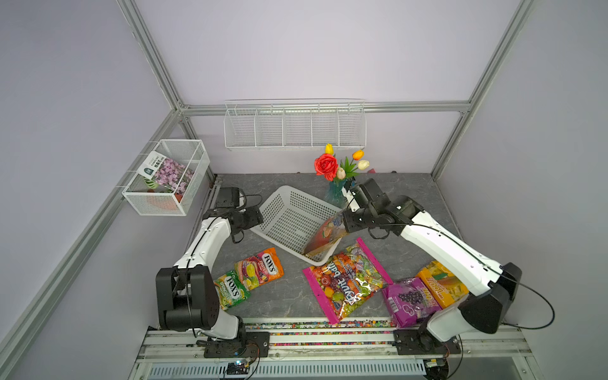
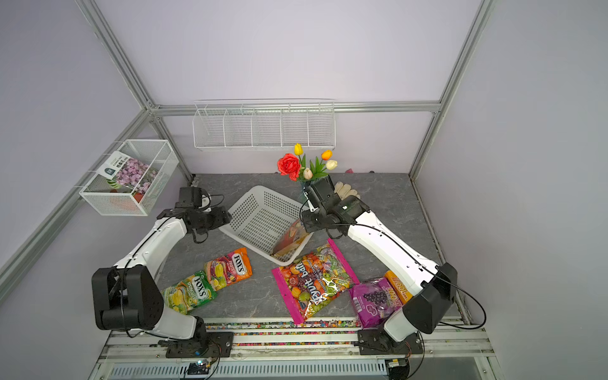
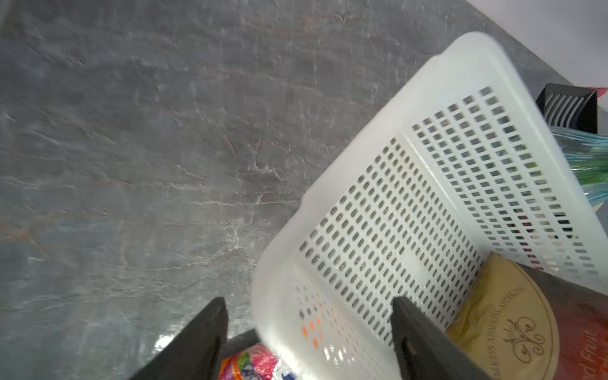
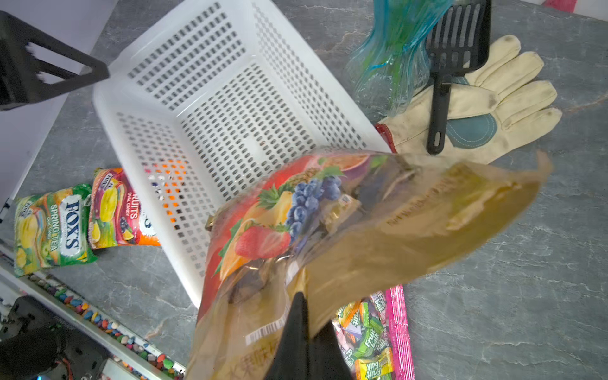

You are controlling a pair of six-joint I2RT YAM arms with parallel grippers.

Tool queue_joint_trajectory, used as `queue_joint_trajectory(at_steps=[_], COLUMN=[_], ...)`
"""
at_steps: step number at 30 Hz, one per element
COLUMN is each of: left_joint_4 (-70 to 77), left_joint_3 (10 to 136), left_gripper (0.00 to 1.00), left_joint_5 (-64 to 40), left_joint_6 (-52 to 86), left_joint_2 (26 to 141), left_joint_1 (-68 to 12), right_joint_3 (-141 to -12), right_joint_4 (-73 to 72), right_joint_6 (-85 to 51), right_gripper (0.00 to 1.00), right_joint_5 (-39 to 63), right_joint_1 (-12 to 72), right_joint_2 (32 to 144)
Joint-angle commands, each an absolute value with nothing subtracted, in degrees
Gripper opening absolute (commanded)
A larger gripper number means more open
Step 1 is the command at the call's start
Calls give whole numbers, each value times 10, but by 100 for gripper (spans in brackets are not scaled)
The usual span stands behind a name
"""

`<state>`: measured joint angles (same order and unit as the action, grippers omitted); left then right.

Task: Put the candies in the basket
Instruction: Move the basket to the center of the board.

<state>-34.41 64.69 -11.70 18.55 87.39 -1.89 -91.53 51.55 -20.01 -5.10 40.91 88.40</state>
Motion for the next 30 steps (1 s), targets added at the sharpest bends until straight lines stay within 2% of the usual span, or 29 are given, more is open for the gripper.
queue_joint_trajectory(at_steps=[1,3,6,9,12,15,22,25,26,28,30], left_joint_4=[-331,-317,-294,-282,-276,-262,-241,-254,-250,-247,-248], left_joint_3=[623,614,609,628,666,697,764,790,789,781,770], left_gripper=[70,68,70,76,77,77,77,72,66,60,53], left_joint_5=[-163,-180,-199,-173,-123,-72,-91,-116,-141,-170,-159], left_joint_6=[196,195,197,201,195,184,94,60,48,37,39], left_joint_2=[889,888,884,875,875,909,1016,1054,1059,1062,1060], left_joint_1=[-25,-31,-36,-36,-36,-36,-36,-36,-36,-36,-36], right_joint_3=[-956,-975,-1001,-1022,-1024,-1012,-1005,-1003,-1002,-1002,-1002], right_joint_4=[499,495,494,504,513,509,495,489,488,486,484], right_joint_6=[-181,-179,-172,-168,-170,-176,-184,-185,-185,-185,-186], right_gripper=[0,0,0,0,0,0,0,0,0,0,0], right_joint_5=[-24,-10,4,6,11,18,25,25,26,25,26], right_joint_1=[410,410,410,410,410,411,416,417,417,417,417], right_joint_2=[870,872,874,878,881,877,869,866,866,865,863])
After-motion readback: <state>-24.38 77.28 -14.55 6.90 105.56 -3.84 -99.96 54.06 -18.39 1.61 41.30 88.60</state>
